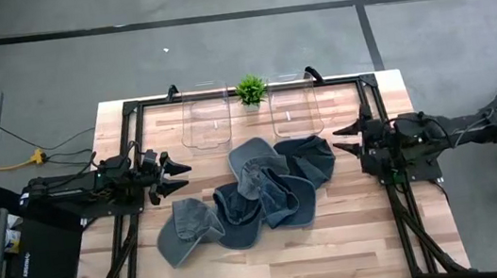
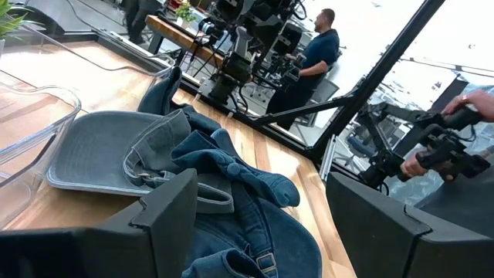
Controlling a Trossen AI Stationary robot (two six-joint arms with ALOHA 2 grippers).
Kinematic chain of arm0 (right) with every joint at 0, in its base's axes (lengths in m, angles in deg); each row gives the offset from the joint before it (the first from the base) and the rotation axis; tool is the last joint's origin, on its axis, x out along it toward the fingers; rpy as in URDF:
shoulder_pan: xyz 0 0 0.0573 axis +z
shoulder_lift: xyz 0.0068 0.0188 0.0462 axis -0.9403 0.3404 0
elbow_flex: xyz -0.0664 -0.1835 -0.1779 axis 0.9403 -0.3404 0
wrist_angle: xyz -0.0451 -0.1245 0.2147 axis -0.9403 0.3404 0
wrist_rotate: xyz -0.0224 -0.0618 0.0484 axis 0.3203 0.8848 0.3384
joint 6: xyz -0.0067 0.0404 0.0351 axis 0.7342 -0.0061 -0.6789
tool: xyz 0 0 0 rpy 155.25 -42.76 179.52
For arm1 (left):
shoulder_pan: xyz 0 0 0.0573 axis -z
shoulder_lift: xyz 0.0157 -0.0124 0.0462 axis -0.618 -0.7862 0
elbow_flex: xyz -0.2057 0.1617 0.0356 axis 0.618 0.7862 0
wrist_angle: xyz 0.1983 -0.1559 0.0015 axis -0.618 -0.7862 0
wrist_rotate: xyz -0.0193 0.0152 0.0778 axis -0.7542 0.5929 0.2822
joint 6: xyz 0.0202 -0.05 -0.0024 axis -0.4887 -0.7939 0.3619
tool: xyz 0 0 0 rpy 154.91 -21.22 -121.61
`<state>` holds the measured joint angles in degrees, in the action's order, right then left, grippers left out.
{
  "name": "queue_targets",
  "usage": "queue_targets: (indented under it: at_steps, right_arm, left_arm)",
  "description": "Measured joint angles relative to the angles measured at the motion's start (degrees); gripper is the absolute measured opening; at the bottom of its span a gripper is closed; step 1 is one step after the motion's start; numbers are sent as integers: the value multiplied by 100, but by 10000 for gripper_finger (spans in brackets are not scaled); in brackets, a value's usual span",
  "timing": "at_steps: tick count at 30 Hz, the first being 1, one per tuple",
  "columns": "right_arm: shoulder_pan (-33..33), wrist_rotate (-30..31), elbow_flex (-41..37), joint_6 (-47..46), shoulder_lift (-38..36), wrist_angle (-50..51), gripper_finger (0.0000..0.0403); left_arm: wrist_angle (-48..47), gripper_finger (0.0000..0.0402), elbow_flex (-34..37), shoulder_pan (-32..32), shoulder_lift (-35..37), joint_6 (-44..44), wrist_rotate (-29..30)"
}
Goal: Pick & Place hat
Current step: Put the bottom right blue cap into the right transparent bin
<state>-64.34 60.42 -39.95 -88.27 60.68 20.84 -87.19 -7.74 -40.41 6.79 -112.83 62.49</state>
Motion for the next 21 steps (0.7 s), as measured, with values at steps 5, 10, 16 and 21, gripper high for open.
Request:
queue_targets:
  at_steps: [5, 10, 16, 21]
  right_arm:
    - [0, -12, 765, 171, 985, 429, 155]
    - [2, -207, 1468, 599, 1936, 704, 158]
    - [2, -471, 2030, 872, 2862, 791, 156]
    - [2, -494, 2283, 704, 3536, 948, 162]
  left_arm:
    - [0, 266, 0, 1, 2, -1, -2]
    - [0, 266, 0, 0, 2, 0, -2]
    - [0, 266, 0, 0, 2, 0, -2]
    - [0, 266, 0, 1, 2, 0, -2]
